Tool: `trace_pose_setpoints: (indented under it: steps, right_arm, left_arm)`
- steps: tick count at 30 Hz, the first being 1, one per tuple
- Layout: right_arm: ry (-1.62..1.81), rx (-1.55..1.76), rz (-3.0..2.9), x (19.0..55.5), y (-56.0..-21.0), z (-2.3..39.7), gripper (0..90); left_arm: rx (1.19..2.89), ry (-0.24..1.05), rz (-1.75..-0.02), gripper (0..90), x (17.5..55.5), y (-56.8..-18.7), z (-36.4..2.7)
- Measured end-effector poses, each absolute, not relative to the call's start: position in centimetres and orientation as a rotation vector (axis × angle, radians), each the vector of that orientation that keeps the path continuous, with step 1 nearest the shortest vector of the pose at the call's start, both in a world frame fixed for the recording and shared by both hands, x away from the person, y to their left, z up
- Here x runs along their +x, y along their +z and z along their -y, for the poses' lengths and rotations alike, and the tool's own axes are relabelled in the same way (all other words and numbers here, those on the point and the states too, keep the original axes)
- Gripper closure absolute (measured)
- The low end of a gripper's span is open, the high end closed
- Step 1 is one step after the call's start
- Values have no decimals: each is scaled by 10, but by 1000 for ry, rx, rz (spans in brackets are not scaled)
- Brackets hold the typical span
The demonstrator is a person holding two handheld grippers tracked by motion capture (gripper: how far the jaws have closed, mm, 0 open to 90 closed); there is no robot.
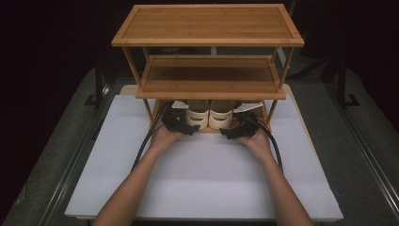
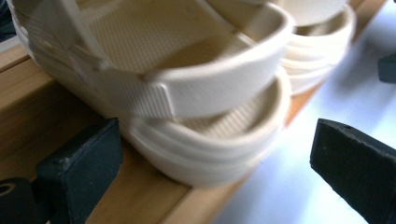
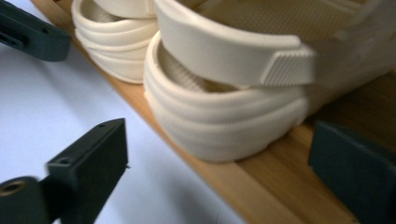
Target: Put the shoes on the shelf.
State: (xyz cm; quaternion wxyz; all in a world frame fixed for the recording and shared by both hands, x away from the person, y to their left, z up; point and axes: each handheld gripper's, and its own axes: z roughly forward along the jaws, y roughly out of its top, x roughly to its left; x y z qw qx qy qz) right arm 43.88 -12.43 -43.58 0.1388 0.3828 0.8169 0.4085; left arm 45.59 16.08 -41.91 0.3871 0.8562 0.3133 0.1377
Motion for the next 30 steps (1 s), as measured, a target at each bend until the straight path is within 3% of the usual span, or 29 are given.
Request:
trace_pose_setpoints:
  steps: [18,30]
  right_arm:
    - [1183,1101,-2319,375,-420,166,24]
    - [1167,1121,-2299,327,-425,191,24]
  left_arm:
    - [2211,361,-729,20,385,-401,-212]
    - [2213,408,-778,20,337,-407,-260]
